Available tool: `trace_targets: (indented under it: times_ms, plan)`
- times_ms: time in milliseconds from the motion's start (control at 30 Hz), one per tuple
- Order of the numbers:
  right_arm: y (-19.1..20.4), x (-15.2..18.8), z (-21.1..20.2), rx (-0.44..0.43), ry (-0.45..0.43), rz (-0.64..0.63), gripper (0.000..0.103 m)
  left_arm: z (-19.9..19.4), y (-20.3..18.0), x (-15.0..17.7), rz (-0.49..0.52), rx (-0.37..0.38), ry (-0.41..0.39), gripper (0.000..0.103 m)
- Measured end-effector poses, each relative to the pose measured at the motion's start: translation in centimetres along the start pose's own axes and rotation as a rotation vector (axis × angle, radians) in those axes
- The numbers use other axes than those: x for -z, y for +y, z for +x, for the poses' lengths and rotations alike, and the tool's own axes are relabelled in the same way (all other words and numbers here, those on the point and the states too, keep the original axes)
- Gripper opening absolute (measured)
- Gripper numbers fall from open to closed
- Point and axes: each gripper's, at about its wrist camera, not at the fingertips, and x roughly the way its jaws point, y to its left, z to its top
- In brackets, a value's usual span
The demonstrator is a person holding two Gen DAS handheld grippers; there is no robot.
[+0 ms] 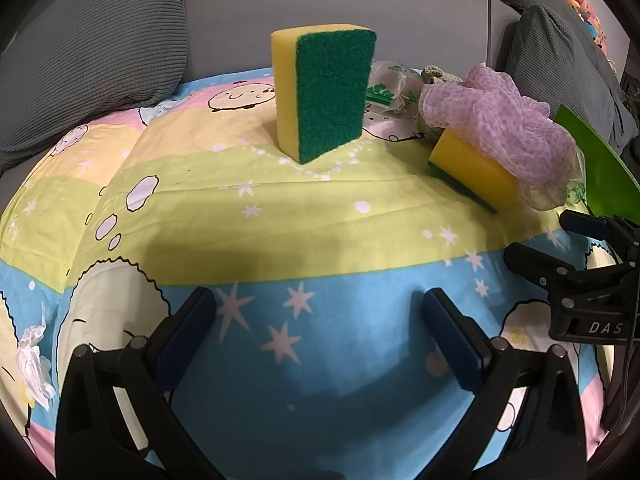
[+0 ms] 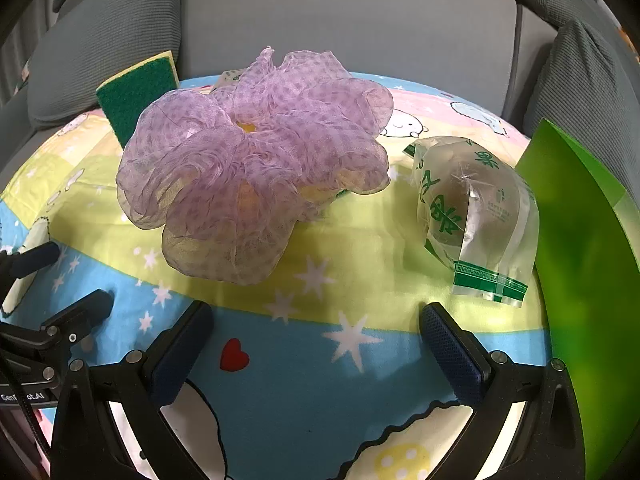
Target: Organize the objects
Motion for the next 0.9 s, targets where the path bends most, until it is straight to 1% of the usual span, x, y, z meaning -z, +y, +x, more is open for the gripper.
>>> trace_targets:
  times_ms: [900]
  plan:
    - [0.00,-0.01,-0.01,0.000,0.000,0.000,0.103,0.16,0.37,0.08,-0.004,-0.007,-0.002,0.103]
